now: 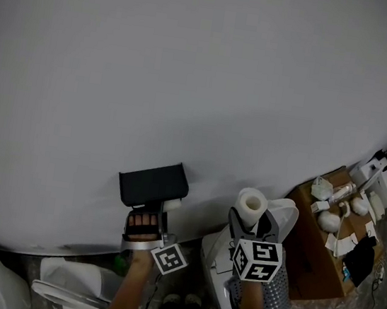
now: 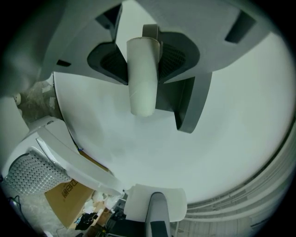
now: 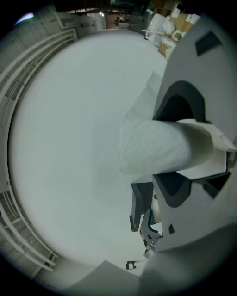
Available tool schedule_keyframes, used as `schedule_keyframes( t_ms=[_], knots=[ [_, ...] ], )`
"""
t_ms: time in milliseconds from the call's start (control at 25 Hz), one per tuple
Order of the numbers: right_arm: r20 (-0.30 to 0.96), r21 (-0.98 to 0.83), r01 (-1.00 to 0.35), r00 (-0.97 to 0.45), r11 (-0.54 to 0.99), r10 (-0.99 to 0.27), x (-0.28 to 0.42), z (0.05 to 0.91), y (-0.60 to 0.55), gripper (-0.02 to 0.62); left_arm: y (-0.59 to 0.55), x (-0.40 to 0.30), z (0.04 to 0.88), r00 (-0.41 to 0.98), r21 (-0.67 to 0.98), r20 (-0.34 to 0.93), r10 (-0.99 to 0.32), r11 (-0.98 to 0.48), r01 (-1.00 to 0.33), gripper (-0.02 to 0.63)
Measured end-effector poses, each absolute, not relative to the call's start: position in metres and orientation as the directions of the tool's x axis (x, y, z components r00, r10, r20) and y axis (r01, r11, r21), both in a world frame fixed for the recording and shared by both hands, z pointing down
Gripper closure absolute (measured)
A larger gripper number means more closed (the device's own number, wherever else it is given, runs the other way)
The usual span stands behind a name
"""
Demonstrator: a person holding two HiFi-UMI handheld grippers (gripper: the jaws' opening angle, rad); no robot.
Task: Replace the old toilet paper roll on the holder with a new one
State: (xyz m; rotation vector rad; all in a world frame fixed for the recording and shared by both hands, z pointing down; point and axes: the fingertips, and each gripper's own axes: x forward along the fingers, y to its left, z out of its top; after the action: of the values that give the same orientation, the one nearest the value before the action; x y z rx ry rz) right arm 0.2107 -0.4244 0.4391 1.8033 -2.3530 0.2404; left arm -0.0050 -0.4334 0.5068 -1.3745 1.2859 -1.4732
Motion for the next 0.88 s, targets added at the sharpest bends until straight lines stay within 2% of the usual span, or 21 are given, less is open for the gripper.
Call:
schedule_keyframes(
  t_ms=[480,880],
  knots=[
    [0.236,-0.02,-0.988,-0.153,0.152,-0.96,0.27,0.441,-0.418,0.295,-0.457,0.076,0.506,-0.014,-0.966,0.249,-0.968,-0.247,-0.077,0.4],
    [0.242,-0.023,-0.998,-0.062,0.058,-0.968,0.319,0.443,-0.405,0.295,-0.455,0.144,0.492,0.138,-0.96,0.226,-0.964,-0.245,-0.137,0.4]
  ],
)
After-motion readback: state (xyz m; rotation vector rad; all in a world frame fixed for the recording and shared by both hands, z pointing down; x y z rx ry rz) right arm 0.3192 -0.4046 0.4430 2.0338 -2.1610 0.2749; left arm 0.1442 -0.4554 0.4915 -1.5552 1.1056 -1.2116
